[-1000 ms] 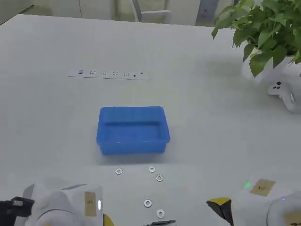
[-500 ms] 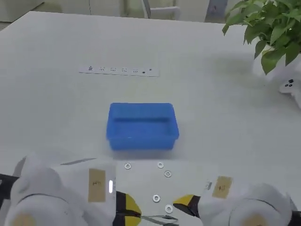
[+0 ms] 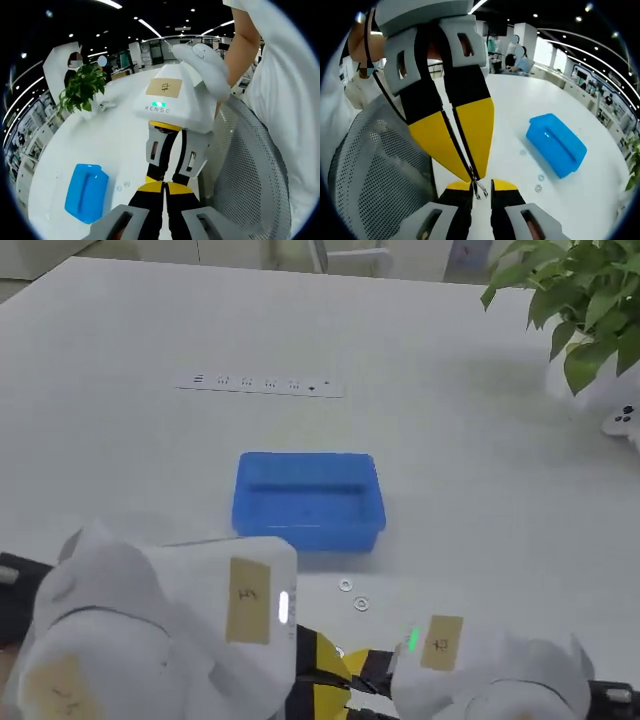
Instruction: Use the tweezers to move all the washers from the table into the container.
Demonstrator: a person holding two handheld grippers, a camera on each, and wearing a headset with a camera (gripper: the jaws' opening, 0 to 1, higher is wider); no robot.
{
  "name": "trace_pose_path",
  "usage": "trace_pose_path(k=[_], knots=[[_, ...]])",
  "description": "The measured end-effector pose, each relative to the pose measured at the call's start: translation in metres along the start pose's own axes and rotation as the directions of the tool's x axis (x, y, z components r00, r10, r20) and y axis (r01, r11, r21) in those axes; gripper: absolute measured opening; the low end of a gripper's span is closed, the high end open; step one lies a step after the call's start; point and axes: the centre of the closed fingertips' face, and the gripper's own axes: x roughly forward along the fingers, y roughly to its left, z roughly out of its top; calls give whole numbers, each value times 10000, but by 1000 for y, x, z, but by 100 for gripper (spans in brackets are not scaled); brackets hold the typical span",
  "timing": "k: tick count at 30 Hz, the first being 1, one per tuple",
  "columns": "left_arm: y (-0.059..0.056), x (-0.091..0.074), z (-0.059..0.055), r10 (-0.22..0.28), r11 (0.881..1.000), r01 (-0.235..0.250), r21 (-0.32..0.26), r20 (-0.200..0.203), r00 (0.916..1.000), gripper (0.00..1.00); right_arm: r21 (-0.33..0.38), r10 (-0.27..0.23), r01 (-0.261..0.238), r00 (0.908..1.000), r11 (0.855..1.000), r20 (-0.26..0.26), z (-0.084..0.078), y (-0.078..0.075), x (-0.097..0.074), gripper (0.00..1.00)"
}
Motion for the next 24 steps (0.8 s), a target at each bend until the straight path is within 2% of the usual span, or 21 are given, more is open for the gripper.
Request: trace_pose_path(k=[2,5,8,10,12,13,14,15,16,18,19,20,21,22,23,24], knots=[[1,-1,2,94,9998,-94,170,-3,10000,0,-135,65,-64,10000,9999,52,3,1,0,5],[3,-3,4,286,9996,-286,89,17,9996,0,-91,110,-108,9997,9999,227,7,-1,-1,5],[12,-5,9,1089,9940,-1083,-124,556,9925,0,-31,10,-8,9989,10000,462,13,-6,-2,4],[20,-9,9,1839,9782,-1742,-1130,812,9796,0,135,-113,105,9980,9999,623,16,-12,-2,4],[30,-17,14,2606,9478,-2269,-2241,1339,9561,3,300,-275,253,9968,9992,748,17,-18,-1,4],[34,-21,16,2957,9254,-2428,-2911,1535,9429,6,429,-350,318,9963,9986,780,17,-21,-1,4],[38,-24,16,3223,9039,-2494,-3475,1698,9313,14,539,-437,394,9957,9978,812,17,-23,-2,4],[43,-29,12,3663,8670,-2726,-4171,1627,9161,21,783,-671,599,9935,9951,924,17,-29,-2,4],[47,-33,9,4055,8377,-2988,-4570,1543,9010,27,1015,-824,719,9912,9922,1038,17,-33,-3,4],[56,-45,0,5017,7723,-3687,-5173,1406,8536,38,1638,-1231,1023,9849,9812,1218,17,-43,-5,4],[58,-48,-5,5299,7486,-3933,-5337,1251,8388,42,1929,-1310,1040,9824,9757,1329,17,-48,-6,4],[59,-51,-11,5486,7279,-4136,-5468,1027,8297,48,2168,-1332,1022,9820,9709,1337,16,-50,-6,4],[61,-55,-22,5844,6860,-4532,-5692,599,8092,54,2454,-1367,992,9806,9643,1407,15,-54,-6,4],[62,-58,-29,6058,6583,-4745,-5844,371,7948,59,2563,-1431,1032,9794,9611,1424,14,-56,-6,4],[62,-61,-37,6316,6237,-4977,-6028,134,7752,65,2635,-1480,1062,9784,9588,1441,13,-59,-6,4],[61,-63,-44,6443,6009,-5127,-6132,-80,7647,68,2732,-1553,1114,9772,9555,1446,12,-63,-5,4]])
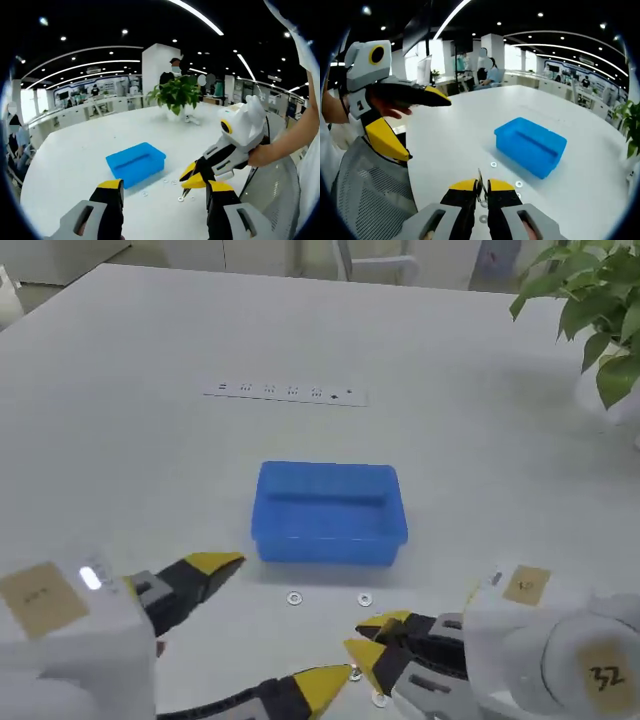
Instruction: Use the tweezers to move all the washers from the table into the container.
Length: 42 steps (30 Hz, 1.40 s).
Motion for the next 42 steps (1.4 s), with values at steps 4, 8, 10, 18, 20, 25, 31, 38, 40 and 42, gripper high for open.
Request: trace_pose_path(k=[4,8,10,18,20,25,31,38,40,42], knots=[[17,-9,-21,1079,9941,-1075,108,-439,9932,79,94,-102,103,9999,9999,-33,-3,-7,6,4],[23,-13,-33,1744,9844,-1727,322,-611,9828,87,284,22,-20,10000,9996,-58,-5,-8,12,4],[26,-14,-33,2054,9783,-2036,374,-524,9773,89,254,4,-1,10000,9997,-100,-6,-8,13,4],[31,-14,-35,2476,9688,-2467,240,-487,9676,94,495,128,-114,9996,9987,-264,-11,-7,17,4],[30,-13,-37,2409,9705,-2408,92,-550,9690,94,509,108,-97,9997,9987,-221,-11,-6,17,4],[24,-10,-43,2043,9783,-2060,-203,-670,9766,94,274,38,-31,9997,9996,-253,-10,-5,18,4],[20,-9,-45,1841,9828,-1844,34,-788,9797,91,161,-33,37,9997,9999,-242,-10,-9,19,4],[20,-9,-47,1851,9827,-1841,193,-899,9786,89,10,-74,74,9995,10000,-308,-11,-11,18,3],[20,-10,-48,1871,9823,-1859,210,-918,9780,88,-37,-54,53,9996,10000,-292,-11,-11,18,3],[21,-10,-47,1899,9818,-1886,234,-886,9778,88,-75,-35,33,9994,10000,-332,-11,-10,17,2]])
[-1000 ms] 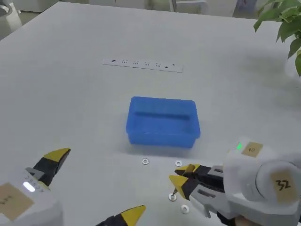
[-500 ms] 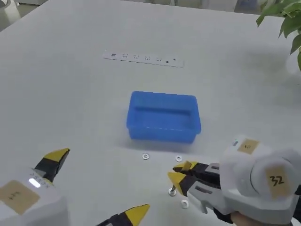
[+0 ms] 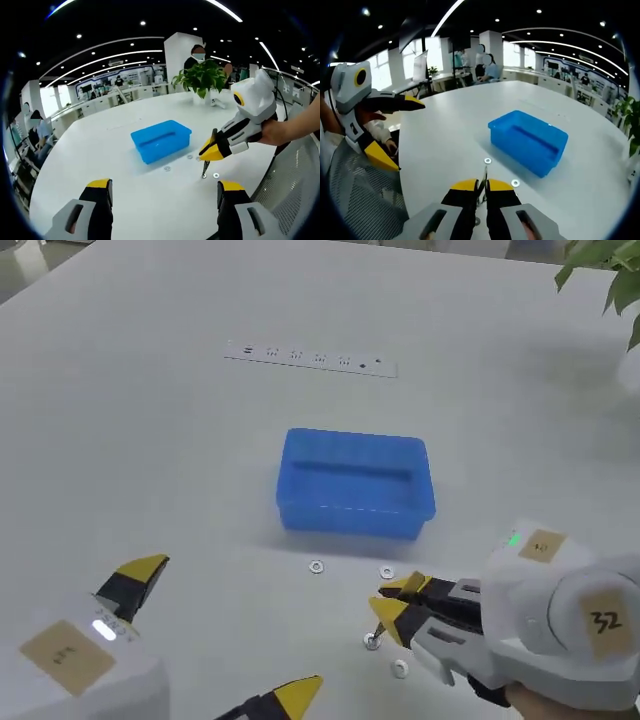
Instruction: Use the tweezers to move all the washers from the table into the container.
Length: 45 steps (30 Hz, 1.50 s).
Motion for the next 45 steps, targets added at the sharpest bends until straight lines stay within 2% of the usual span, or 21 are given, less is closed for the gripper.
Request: trace_pose_path(k=[7,12,17,19,25,28,36,45], knots=[[0,1,-3,34,10000,-33,56,-168,9999,91,-253,4,-8,9999,9997,-152,1,1,-1,2],[2,3,-5,103,9999,-101,74,-297,9995,94,-354,37,-39,10000,9994,-58,11,2,-5,2],[3,3,-6,184,9998,-180,104,-335,9993,99,-551,24,-10,9996,9985,268,31,2,-9,2],[7,3,-7,437,9987,-425,291,-415,9982,99,-645,20,8,9991,9979,427,40,1,-10,2],[8,3,-7,431,9990,-424,158,-413,9982,99,-801,36,36,9959,9968,899,67,-1,-10,2],[8,2,-5,459,9988,-454,162,-289,9985,99,-705,-121,212,9917,9973,1276,83,-4,-6,2],[12,2,-6,621,9979,-615,197,-292,9976,99,-547,-600,719,9788,9959,1956,115,-18,8,2],[11,2,-6,554,9984,-550,148,-307,9980,99,-394,-782,899,9689,9952,2346,132,-40,33,2]])
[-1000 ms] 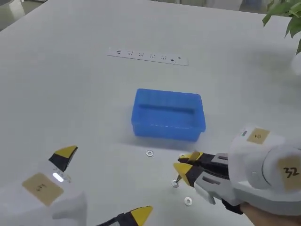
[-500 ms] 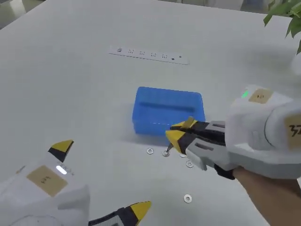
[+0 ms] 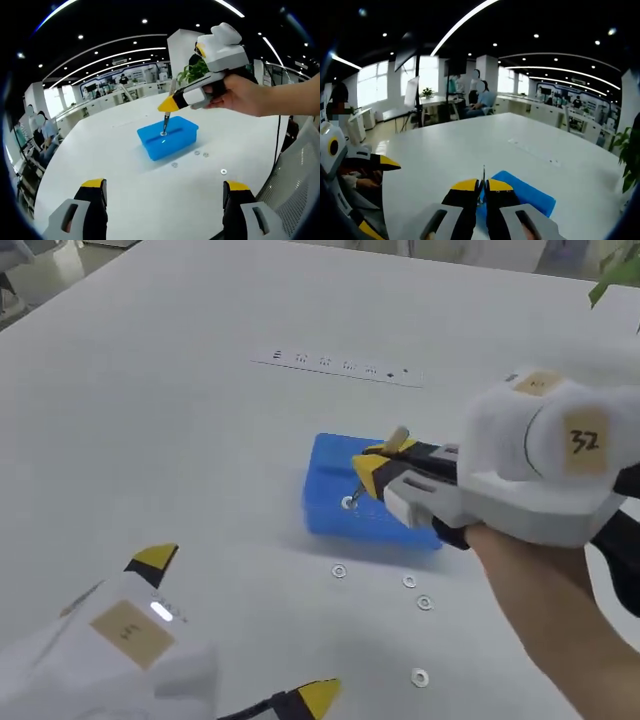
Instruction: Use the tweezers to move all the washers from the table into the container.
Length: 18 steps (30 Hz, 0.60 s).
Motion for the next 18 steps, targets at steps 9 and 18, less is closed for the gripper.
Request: trace_pose_path(k=[9,18], knots=[[0,2,-4,-44,10000,43,-39,-179,9998,99,85,-261,262,9996,9996,-49,-8,-13,29,2],[-2,2,-3,-116,9999,115,-47,-154,9998,99,350,-310,319,9992,9989,-262,-20,-22,57,2]])
